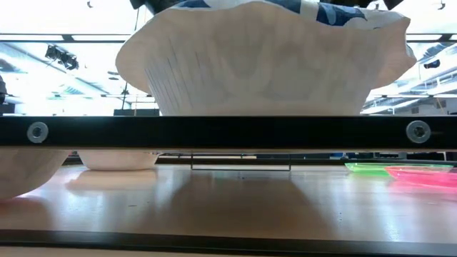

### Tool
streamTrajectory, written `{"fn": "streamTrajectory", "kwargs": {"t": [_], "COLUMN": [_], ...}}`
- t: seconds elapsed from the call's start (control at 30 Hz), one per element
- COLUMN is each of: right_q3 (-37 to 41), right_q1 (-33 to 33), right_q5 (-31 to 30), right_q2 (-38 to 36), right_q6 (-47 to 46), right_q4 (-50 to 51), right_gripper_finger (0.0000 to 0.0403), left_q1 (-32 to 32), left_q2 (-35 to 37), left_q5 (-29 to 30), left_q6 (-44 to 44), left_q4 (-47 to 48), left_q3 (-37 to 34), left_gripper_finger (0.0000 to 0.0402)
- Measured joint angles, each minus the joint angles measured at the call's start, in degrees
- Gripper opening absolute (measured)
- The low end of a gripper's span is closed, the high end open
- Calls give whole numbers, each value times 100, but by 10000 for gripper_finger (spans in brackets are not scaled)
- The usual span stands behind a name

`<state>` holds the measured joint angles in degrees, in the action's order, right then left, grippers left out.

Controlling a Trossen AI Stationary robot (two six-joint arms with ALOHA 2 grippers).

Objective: Place and stack plates onto a shelf
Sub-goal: Put the orange transparent plate on the shelf

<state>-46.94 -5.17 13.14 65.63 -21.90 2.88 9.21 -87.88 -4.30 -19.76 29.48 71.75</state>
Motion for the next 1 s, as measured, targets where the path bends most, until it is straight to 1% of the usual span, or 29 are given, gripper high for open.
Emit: {"fn": "streamTrajectory", "kwargs": {"t": [0.13, 0.27, 0.4, 0.67, 0.83, 1.0], "right_q3": [0, 0, -2, 0, 2, 0], "right_q1": [0, 0, 0, 0, 0, 0], "right_q5": [-20, -21, -39, -409, -500, -515], "right_q2": [-158, -186, -142, -9, -13, -13], "right_q6": [48, 171, 259, 261, 261, 261], "right_q4": [126, 129, 175, 440, 517, 505], "right_gripper_finger": [210, 210, 210, 210, 210, 210], "left_q1": [0, 0, 0, 101, 175, 188], "left_q2": [-81, -212, -428, -864, -987, -997], "left_q5": [-2, 7, 20, 111, 237, 252], "left_q6": [801, 1273, 1319, 1310, 1310, 1332], "left_q4": [-98, -226, -287, -394, -531, -414], "left_q3": [4, 4, 6, 5, 23, 2], "left_gripper_finger": [13, 13, 13, 13, 13, 13]}}
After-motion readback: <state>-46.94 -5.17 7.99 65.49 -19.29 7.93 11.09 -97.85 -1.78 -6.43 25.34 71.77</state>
